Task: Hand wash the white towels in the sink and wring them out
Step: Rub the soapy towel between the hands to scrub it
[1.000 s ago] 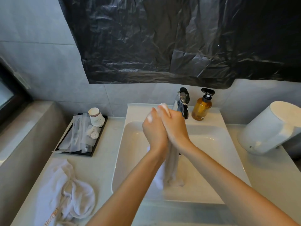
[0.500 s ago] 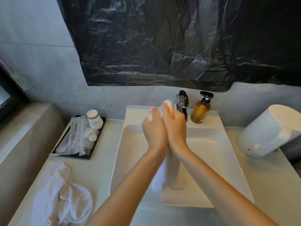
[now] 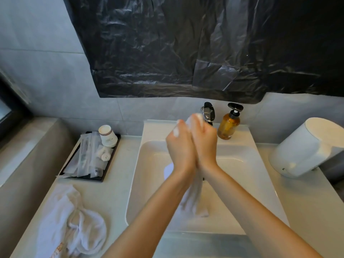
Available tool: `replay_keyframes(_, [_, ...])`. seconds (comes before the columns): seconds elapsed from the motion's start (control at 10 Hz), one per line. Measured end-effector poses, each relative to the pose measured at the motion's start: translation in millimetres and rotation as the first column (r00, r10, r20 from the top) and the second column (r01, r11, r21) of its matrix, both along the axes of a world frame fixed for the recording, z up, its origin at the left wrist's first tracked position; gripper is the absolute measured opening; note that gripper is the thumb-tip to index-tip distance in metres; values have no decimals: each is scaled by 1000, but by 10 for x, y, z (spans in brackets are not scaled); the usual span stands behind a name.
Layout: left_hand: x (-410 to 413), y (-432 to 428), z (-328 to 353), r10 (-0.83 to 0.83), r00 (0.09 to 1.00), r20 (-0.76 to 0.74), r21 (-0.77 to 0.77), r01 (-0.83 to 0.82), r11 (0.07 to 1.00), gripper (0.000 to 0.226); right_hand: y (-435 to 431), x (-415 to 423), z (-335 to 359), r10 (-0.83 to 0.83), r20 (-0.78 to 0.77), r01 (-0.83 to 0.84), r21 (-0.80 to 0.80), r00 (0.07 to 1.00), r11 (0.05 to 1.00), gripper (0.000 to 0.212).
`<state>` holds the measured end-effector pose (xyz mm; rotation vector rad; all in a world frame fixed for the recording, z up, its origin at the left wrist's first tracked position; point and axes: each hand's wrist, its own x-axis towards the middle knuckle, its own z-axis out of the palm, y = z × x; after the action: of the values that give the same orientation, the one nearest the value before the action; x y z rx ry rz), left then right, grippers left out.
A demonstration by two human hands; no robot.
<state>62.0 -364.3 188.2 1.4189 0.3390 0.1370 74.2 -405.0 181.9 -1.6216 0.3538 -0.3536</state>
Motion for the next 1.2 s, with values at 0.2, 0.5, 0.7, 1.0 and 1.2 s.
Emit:
replay_keyframes(0.2, [-15, 78, 52, -34, 999, 24, -41, 35, 999, 39, 50, -163, -94, -28, 63, 35, -126, 998, 991, 41])
replay_keyframes(0.5, [41, 205, -35, -242, 968, -57, -38, 241, 970, 56, -19, -210, -176, 98, 22, -97, -63, 995, 993, 24])
replay_keyframes(0.7, [162, 469, -171, -492, 870, 28, 5, 492, 870, 73, -269, -166, -135, 466, -144, -482, -116, 873, 868, 29])
replay_keyframes(1.0, [164, 710, -42, -690, 723, -10, 518, 594, 615, 33, -416, -90, -13, 540, -164, -558, -102, 826, 823, 23])
replay_keyframes(1.2, [72, 780, -190, -736, 677, 0, 605, 586, 539, 57, -500, -72, 55, 514, -154, -531, -112, 844, 840, 30])
